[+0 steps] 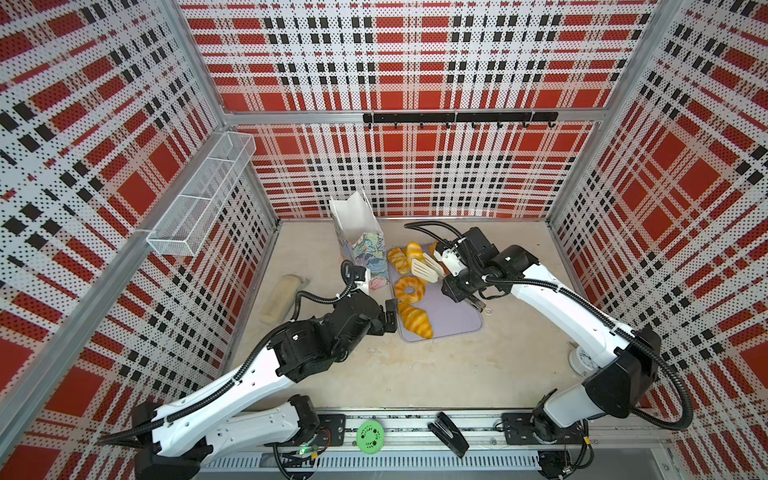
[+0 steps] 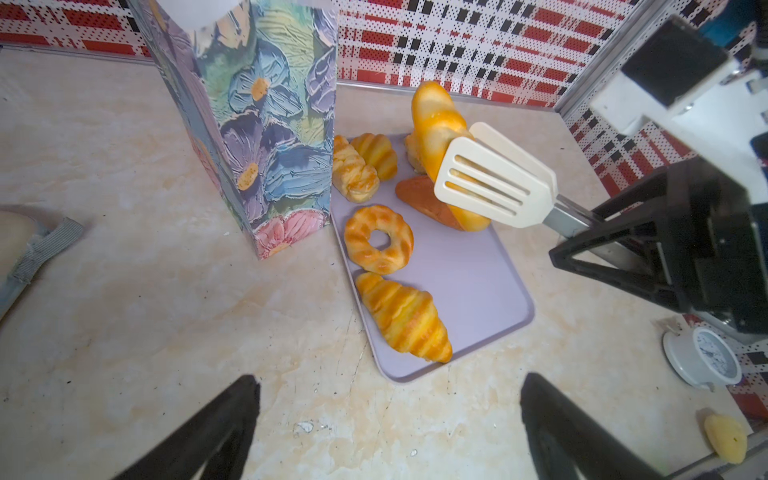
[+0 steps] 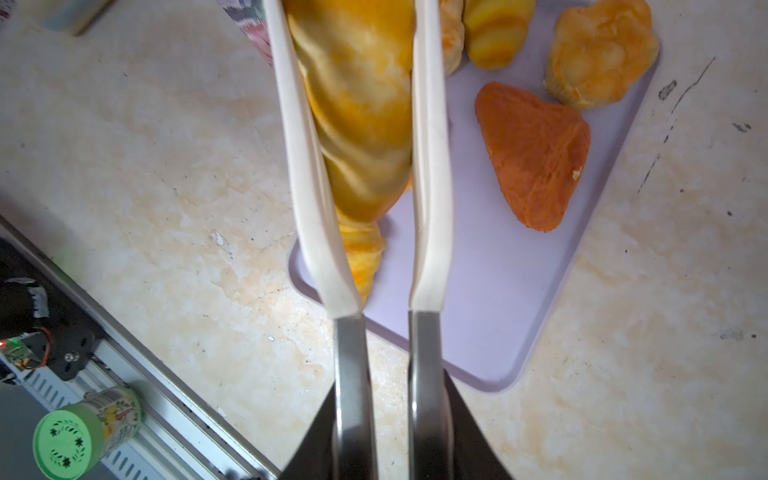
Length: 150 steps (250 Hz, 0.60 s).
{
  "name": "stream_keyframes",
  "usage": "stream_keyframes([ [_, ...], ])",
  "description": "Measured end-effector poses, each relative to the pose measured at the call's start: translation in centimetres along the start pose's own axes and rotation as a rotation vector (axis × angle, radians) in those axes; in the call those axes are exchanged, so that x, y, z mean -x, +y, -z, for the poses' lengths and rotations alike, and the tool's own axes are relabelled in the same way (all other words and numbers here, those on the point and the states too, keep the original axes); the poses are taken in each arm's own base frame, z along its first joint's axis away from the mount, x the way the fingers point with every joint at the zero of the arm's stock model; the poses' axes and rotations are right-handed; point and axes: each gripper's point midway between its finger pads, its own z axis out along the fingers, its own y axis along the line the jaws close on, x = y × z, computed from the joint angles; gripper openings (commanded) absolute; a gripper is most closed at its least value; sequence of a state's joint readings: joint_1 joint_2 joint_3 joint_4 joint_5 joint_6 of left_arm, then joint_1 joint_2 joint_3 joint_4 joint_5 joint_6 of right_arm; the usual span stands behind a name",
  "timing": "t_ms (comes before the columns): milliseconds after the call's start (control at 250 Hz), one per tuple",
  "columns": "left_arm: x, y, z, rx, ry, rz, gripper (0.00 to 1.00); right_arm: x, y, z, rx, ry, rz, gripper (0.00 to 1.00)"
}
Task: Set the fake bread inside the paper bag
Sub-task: 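Lift the croissant off the tray with the tongs in the right gripper, then carry the croissant above the bag while the left gripper returns to the bag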
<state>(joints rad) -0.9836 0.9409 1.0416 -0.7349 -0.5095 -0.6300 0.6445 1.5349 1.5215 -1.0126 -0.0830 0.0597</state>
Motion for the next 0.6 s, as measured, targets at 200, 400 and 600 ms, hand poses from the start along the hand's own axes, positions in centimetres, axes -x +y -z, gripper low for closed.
stream_keyframes([
  [200, 2.3, 1.3, 0.7, 0.014, -0.038, 0.015, 0.99, 2.3, 1.1, 1.2, 0.058, -0.080, -0.006, 0.32],
  [400, 4.3, 2.8, 1.2, 0.040, -0.070, 0.034, 0.99, 4.7, 2.3, 2.9, 0.109, -0.155, -0.004, 0.33],
  [600, 5.7, 4.3, 1.4, 0.055, -0.075, 0.049, 0.99, 7.9, 3.9, 4.7, 0.156, -0.241, 0.019, 0.34],
])
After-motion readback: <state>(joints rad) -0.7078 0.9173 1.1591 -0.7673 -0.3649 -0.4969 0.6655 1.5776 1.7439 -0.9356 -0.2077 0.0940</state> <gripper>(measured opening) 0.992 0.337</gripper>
